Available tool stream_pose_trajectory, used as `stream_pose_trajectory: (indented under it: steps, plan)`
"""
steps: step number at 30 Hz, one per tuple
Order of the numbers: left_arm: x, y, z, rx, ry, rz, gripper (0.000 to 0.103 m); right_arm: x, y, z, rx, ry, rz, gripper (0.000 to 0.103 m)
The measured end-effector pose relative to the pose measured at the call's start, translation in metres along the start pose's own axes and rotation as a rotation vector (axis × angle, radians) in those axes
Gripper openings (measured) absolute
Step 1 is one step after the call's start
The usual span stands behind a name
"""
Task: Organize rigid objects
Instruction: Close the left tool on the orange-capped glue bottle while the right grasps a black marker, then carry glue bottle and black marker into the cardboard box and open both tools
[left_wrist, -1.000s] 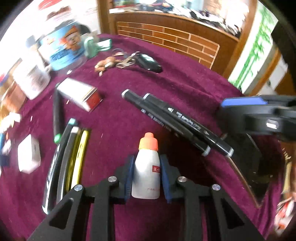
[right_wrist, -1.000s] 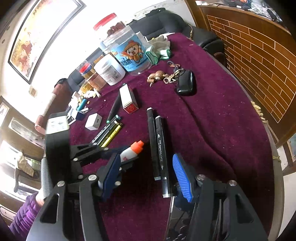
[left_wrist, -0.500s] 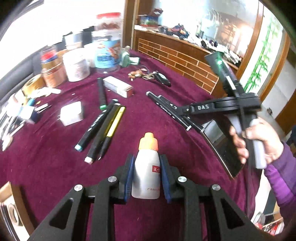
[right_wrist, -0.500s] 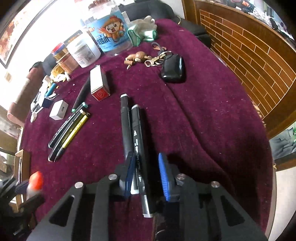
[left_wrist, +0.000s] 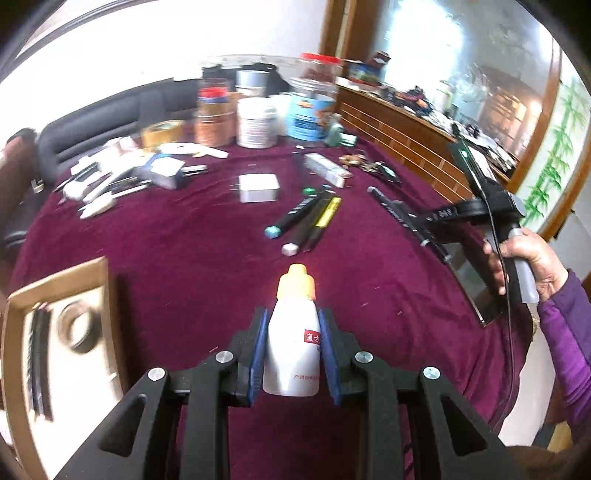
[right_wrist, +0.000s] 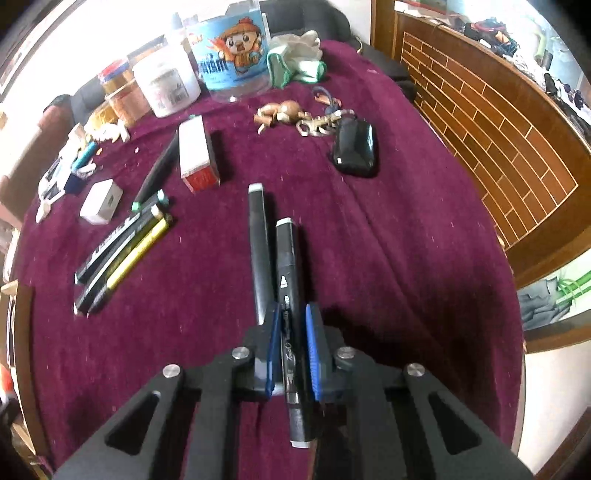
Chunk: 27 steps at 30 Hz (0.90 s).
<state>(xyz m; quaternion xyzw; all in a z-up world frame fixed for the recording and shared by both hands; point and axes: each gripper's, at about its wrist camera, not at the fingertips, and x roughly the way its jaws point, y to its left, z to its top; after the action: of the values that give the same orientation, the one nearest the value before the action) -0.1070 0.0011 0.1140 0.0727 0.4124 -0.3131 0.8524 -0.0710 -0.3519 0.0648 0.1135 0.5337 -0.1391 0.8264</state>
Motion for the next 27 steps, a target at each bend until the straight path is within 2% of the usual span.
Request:
stream_pose_trajectory:
  steps: [4, 5, 8, 12, 14, 17, 21, 27]
  plan:
    - [-0.020, 0.025, -0.014, -0.048, -0.025, 0.046, 0.028, 0.015, 0.004, -0.002, -0.009, 0.030, -0.060, 0.017]
    - [-0.026, 0.033, -0.018, -0.069, -0.031, 0.058, 0.028, 0.014, 0.005, -0.001, -0.008, 0.000, -0.063, 0.017]
    - [-0.040, 0.050, -0.029, -0.110, -0.048, 0.091, 0.028, 0.013, 0.002, -0.002, 0.037, 0.009, -0.032, 0.014]
    - [-0.058, 0.081, -0.044, -0.172, -0.071, 0.144, 0.028, -0.015, -0.008, -0.013, 0.101, -0.051, 0.080, 0.014]
    - [-0.064, 0.098, -0.051, -0.209, -0.081, 0.168, 0.028, -0.038, -0.009, -0.022, 0.122, -0.090, 0.187, 0.014]
    - [-0.068, 0.125, -0.062, -0.281, -0.079, 0.209, 0.028, -0.059, 0.003, -0.031, 0.123, -0.103, 0.317, 0.014]
    - [-0.064, 0.153, -0.077, -0.354, -0.049, 0.262, 0.028, -0.082, 0.051, -0.040, 0.056, -0.099, 0.448, 0.014]
    - [-0.045, 0.181, -0.086, -0.416, 0.035, 0.286, 0.028, -0.087, 0.168, -0.049, -0.112, -0.035, 0.589, 0.014]
